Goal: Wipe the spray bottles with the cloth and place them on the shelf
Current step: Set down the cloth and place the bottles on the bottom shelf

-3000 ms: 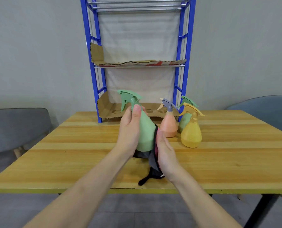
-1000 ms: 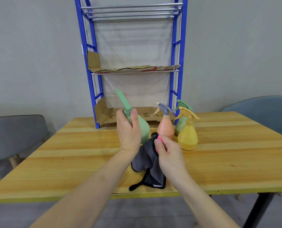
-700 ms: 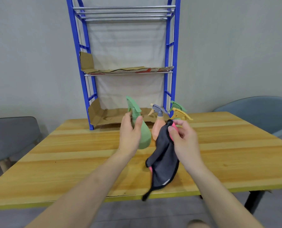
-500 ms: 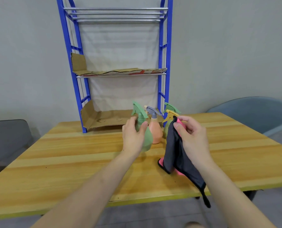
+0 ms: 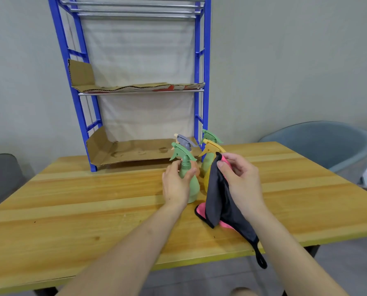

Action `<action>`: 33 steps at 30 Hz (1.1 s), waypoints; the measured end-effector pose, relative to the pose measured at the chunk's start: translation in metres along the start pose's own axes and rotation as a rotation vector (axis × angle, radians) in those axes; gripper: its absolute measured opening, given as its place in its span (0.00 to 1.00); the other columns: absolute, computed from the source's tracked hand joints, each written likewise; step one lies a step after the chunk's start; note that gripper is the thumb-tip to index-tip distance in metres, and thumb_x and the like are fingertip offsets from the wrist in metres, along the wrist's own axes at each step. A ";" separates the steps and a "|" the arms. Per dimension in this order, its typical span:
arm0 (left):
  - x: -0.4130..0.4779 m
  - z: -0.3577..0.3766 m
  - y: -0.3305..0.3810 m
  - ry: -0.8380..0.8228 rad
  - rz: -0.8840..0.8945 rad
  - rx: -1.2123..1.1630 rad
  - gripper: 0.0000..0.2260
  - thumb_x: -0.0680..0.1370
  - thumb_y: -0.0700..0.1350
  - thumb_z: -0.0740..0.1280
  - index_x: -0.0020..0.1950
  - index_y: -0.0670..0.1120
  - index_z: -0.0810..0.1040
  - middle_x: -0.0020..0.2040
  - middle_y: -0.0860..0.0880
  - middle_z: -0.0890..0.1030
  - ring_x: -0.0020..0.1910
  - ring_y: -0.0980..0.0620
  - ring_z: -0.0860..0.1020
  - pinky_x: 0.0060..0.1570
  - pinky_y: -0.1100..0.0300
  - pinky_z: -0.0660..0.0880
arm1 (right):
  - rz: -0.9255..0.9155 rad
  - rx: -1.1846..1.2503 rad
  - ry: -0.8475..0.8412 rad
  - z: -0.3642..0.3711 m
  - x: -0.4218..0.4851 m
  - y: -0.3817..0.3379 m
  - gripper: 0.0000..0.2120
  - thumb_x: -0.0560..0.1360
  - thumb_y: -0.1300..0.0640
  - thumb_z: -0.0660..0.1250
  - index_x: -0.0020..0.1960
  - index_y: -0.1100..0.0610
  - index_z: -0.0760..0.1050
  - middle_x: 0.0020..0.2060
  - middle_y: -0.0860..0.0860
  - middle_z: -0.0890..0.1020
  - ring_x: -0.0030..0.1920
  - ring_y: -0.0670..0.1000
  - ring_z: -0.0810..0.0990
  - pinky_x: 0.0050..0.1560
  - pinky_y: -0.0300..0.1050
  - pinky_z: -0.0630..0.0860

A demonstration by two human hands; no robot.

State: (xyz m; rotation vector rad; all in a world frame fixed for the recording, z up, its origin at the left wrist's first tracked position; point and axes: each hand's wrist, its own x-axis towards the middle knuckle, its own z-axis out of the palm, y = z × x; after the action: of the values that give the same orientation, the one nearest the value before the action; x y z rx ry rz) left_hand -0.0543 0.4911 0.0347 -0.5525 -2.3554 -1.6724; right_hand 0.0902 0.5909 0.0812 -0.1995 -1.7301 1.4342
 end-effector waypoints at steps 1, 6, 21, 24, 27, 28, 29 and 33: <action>0.000 -0.002 0.000 -0.016 -0.005 0.008 0.23 0.76 0.58 0.74 0.68 0.51 0.78 0.62 0.54 0.82 0.63 0.50 0.78 0.63 0.47 0.77 | 0.005 0.003 0.003 0.001 -0.001 0.001 0.09 0.80 0.61 0.71 0.58 0.52 0.84 0.52 0.46 0.87 0.56 0.49 0.85 0.61 0.50 0.81; -0.012 -0.025 0.001 -0.050 0.067 -0.002 0.15 0.81 0.51 0.71 0.66 0.49 0.79 0.62 0.53 0.81 0.64 0.53 0.77 0.63 0.58 0.72 | 0.010 0.092 -0.016 0.008 -0.006 -0.007 0.07 0.81 0.62 0.70 0.57 0.54 0.83 0.48 0.48 0.87 0.50 0.47 0.85 0.53 0.43 0.80; -0.031 -0.182 0.009 -0.211 0.107 -0.340 0.10 0.85 0.42 0.64 0.64 0.50 0.80 0.57 0.50 0.85 0.57 0.55 0.82 0.59 0.63 0.77 | 0.010 0.334 -0.229 0.137 -0.014 -0.083 0.07 0.83 0.58 0.67 0.60 0.55 0.81 0.44 0.47 0.87 0.46 0.46 0.84 0.48 0.43 0.80; -0.030 -0.230 -0.003 -0.132 0.093 -0.297 0.07 0.84 0.39 0.65 0.58 0.45 0.83 0.50 0.51 0.86 0.48 0.59 0.82 0.51 0.68 0.76 | 0.054 0.396 -0.289 0.179 -0.023 -0.090 0.07 0.83 0.57 0.67 0.59 0.55 0.81 0.45 0.49 0.86 0.47 0.46 0.83 0.51 0.41 0.79; -0.027 -0.282 -0.021 0.007 0.062 -0.244 0.05 0.83 0.39 0.67 0.56 0.44 0.83 0.50 0.46 0.86 0.47 0.56 0.82 0.51 0.62 0.77 | 0.103 0.485 -0.367 0.224 -0.036 -0.097 0.04 0.84 0.57 0.66 0.55 0.54 0.80 0.43 0.48 0.85 0.45 0.47 0.83 0.48 0.41 0.79; -0.026 -0.299 -0.026 0.030 0.062 -0.200 0.05 0.83 0.39 0.67 0.56 0.44 0.83 0.50 0.46 0.86 0.47 0.55 0.82 0.51 0.62 0.78 | 0.116 0.509 -0.392 0.238 -0.042 -0.099 0.04 0.84 0.57 0.66 0.55 0.54 0.80 0.43 0.48 0.85 0.45 0.48 0.83 0.48 0.43 0.79; -0.026 -0.316 -0.031 0.044 0.065 -0.150 0.06 0.83 0.39 0.67 0.55 0.45 0.83 0.49 0.48 0.86 0.47 0.56 0.81 0.51 0.63 0.77 | 0.126 0.527 -0.419 0.253 -0.048 -0.100 0.04 0.84 0.58 0.66 0.54 0.54 0.80 0.43 0.49 0.85 0.45 0.48 0.83 0.49 0.44 0.79; -0.020 -0.375 -0.050 0.137 0.055 -0.015 0.08 0.83 0.40 0.68 0.50 0.52 0.83 0.43 0.55 0.85 0.42 0.59 0.79 0.48 0.65 0.75 | 0.137 0.548 -0.524 0.304 -0.062 -0.099 0.07 0.84 0.57 0.67 0.60 0.58 0.78 0.47 0.51 0.84 0.48 0.50 0.82 0.54 0.47 0.79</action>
State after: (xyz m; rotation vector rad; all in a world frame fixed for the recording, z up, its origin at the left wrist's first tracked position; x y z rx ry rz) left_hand -0.0759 0.1205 0.1115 -0.4841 -2.2137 -1.6497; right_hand -0.0422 0.3003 0.1435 0.3930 -1.6547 2.1394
